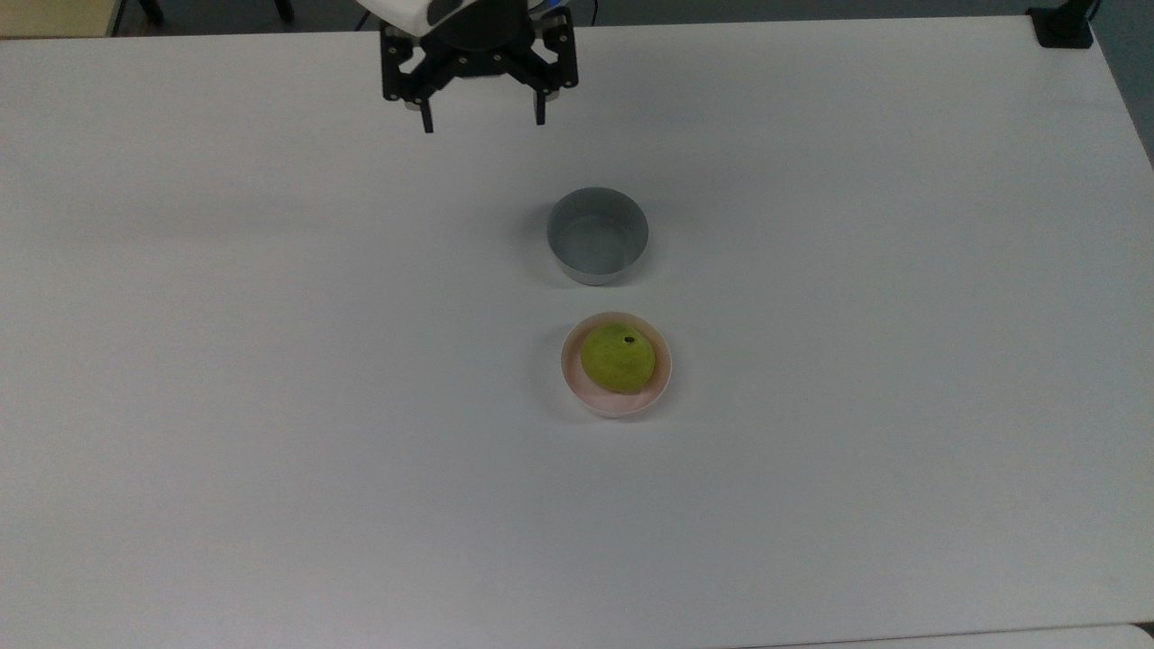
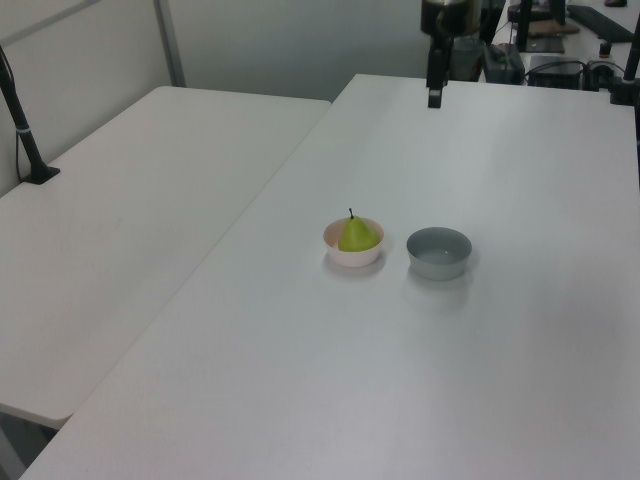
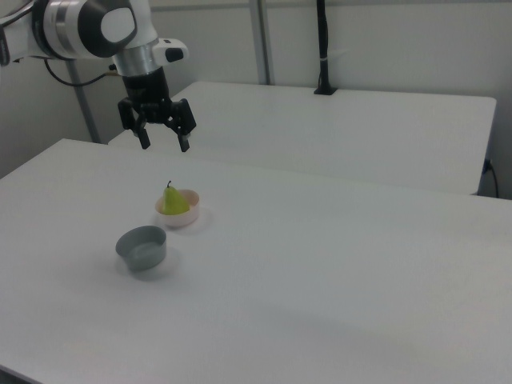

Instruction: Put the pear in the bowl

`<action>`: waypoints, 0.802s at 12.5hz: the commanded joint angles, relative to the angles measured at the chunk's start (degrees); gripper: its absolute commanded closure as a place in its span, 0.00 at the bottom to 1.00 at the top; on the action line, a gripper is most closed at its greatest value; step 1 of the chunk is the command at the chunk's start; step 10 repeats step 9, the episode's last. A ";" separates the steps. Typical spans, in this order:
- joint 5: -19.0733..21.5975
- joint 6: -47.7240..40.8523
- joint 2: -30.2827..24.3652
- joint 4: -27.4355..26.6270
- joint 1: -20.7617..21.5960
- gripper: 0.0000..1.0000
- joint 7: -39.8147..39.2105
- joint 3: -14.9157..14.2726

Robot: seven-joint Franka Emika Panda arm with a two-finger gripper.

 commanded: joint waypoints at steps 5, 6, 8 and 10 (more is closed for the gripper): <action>1.07 -3.42 -3.29 -1.76 0.72 0.00 -0.30 -4.00; 0.97 -3.42 -3.29 -1.76 0.72 0.00 -0.30 -4.09; 0.97 -3.68 -3.38 -1.68 0.72 0.00 -0.30 -4.09; 0.89 -3.69 -3.56 -1.76 0.72 0.00 -0.30 -4.01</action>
